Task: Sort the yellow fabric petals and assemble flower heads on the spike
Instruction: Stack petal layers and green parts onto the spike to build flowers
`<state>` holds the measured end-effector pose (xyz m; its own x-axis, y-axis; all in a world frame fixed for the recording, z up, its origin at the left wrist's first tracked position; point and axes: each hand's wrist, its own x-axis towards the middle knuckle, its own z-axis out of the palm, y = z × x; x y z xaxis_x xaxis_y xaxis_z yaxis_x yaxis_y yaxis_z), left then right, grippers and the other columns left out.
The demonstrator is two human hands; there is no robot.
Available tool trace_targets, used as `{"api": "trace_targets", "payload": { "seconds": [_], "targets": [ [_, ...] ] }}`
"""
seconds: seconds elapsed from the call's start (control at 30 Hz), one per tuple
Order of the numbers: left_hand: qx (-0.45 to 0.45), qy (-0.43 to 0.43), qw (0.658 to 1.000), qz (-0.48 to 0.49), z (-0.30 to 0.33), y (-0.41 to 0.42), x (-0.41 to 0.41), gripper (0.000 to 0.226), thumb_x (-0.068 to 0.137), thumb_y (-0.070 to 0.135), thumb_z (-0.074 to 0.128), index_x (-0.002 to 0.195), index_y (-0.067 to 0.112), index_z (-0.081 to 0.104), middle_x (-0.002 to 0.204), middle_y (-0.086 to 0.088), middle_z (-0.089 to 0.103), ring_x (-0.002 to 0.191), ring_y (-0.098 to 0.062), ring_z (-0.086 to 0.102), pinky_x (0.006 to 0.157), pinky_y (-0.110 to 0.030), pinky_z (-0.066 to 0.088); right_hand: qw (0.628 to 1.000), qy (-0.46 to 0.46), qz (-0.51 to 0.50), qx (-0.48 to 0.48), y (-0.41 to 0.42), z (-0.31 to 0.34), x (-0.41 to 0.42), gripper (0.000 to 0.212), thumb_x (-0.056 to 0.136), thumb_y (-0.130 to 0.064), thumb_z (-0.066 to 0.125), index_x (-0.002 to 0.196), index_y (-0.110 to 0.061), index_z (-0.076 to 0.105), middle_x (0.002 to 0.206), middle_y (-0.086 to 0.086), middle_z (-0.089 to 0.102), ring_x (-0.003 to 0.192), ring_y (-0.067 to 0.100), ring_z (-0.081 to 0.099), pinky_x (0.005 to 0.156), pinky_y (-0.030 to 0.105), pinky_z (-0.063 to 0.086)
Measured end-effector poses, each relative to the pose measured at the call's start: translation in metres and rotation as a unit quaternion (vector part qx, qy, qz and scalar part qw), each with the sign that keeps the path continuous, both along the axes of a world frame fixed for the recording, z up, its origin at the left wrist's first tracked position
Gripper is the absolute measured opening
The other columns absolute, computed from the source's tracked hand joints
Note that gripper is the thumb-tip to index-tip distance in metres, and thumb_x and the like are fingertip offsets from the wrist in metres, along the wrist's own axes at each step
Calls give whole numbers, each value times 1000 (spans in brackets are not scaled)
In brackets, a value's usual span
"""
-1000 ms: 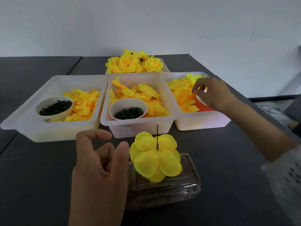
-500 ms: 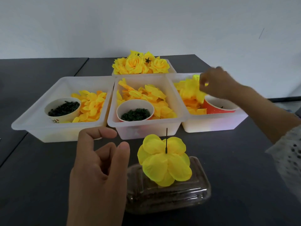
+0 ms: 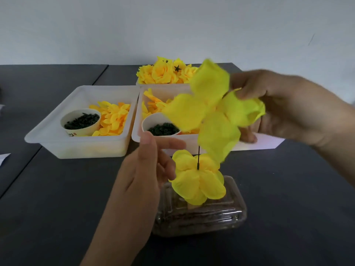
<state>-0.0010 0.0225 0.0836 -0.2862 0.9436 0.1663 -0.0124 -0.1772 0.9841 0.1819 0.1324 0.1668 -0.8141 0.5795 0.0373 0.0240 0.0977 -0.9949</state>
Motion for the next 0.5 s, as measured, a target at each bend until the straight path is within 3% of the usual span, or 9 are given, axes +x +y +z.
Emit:
{"api": "trace_targets", "payload": {
  "seconds": [0.1,0.2,0.27,0.37,0.47,0.5],
  "targets": [
    [-52,-53,997,-7,1,2,2,62,62,75,30,55,28,70,46,6,46,38,-2,35,40,-15,28,998,-61,30,1,-5,-16,-7,33,80,-15,42,97,12,52,76,25,58,47,19,51,44,28,38],
    [-22,-29,999,-13,-1,0,-3,50,88,47,46,44,24,56,45,7,35,38,-2,29,38,-13,27,995,-97,21,-5,-3,-27,-9,16,85,-16,46,85,-4,56,67,5,63,50,19,45,46,27,31],
    [-2,32,999,-19,-4,0,-6,46,91,37,50,49,19,58,46,9,35,40,-2,32,40,-10,29,995,-102,-8,-12,-2,-33,-10,19,87,-19,51,70,-14,58,63,2,61,52,19,38,48,27,26],
    [-4,95,995,-28,-8,3,-7,43,88,50,55,65,14,62,48,8,42,48,-3,39,48,-14,35,995,-74,-61,-32,0,-42,-10,21,88,-21,51,69,-14,54,60,3,52,47,14,34,46,22,26],
    [-52,72,996,-4,-10,10,-8,60,85,70,41,73,14,61,51,3,50,49,-8,46,55,-29,42,995,-59,-66,-37,0,-51,-7,19,90,-20,51,75,-9,50,58,0,47,45,10,33,43,17,28],
    [-59,65,996,6,-10,12,-9,60,87,68,40,73,13,59,50,3,50,47,-6,46,54,-27,43,995,-60,-68,-34,0,-53,-6,18,90,-21,51,76,-9,51,59,0,47,45,10,33,42,17,29]
  ]
}}
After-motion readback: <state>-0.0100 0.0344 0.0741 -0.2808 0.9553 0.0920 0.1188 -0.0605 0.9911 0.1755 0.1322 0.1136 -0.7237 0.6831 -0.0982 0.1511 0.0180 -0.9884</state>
